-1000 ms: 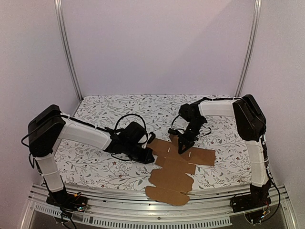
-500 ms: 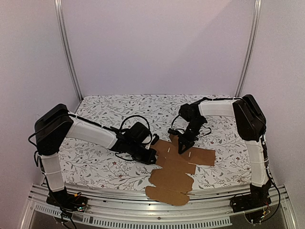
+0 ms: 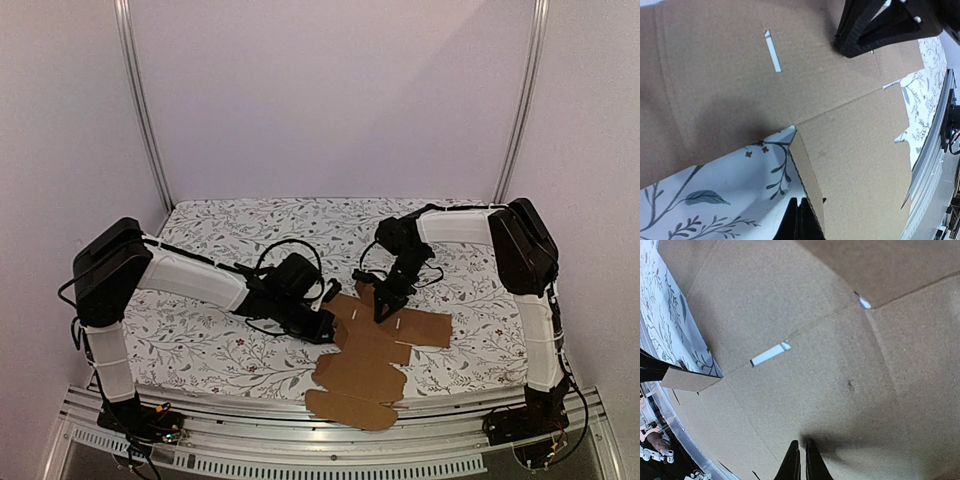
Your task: Fold the paper box
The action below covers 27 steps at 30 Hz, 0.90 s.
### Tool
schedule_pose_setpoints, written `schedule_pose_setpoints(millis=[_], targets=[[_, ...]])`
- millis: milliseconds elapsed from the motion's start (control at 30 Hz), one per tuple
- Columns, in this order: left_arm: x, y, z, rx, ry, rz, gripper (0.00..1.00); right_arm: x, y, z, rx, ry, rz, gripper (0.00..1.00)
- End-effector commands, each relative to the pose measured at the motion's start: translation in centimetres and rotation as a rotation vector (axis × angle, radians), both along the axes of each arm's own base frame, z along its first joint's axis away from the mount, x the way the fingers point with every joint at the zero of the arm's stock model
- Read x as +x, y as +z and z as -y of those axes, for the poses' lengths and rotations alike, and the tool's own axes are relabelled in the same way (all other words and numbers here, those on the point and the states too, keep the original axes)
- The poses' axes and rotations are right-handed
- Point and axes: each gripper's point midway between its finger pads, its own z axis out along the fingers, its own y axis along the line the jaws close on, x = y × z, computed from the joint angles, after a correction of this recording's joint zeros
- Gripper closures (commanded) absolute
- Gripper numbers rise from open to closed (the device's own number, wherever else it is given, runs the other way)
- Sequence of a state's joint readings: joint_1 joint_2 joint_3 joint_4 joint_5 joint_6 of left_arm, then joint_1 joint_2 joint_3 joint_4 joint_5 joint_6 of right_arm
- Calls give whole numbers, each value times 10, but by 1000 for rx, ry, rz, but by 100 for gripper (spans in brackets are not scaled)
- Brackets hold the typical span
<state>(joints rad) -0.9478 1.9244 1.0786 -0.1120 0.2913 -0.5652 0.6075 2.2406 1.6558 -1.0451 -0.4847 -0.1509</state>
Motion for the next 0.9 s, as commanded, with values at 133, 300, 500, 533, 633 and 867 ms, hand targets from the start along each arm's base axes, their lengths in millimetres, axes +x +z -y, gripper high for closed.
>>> schedule_pose_setpoints(millis=[133, 300, 500, 533, 633, 867], targets=[[-6, 13, 21, -43, -42, 7, 100, -5, -35, 21, -113, 29, 4, 85], [-7, 12, 18, -37, -41, 10, 100, -4, 13, 15, -14, 70, 92, 71], [-7, 4, 19, -36, -44, -7, 100, -17, 63, 18, 96, 154, 182, 66], [-8, 3, 20, -38, -46, -9, 100, -22, 65, 20, 104, 169, 186, 66], [-7, 2, 21, -46, -42, -12, 100, -34, 71, 29, 124, 241, 222, 66], [-2, 5, 7, -8, 8, 10, 100, -53, 52, 47, 117, 422, 334, 87]])
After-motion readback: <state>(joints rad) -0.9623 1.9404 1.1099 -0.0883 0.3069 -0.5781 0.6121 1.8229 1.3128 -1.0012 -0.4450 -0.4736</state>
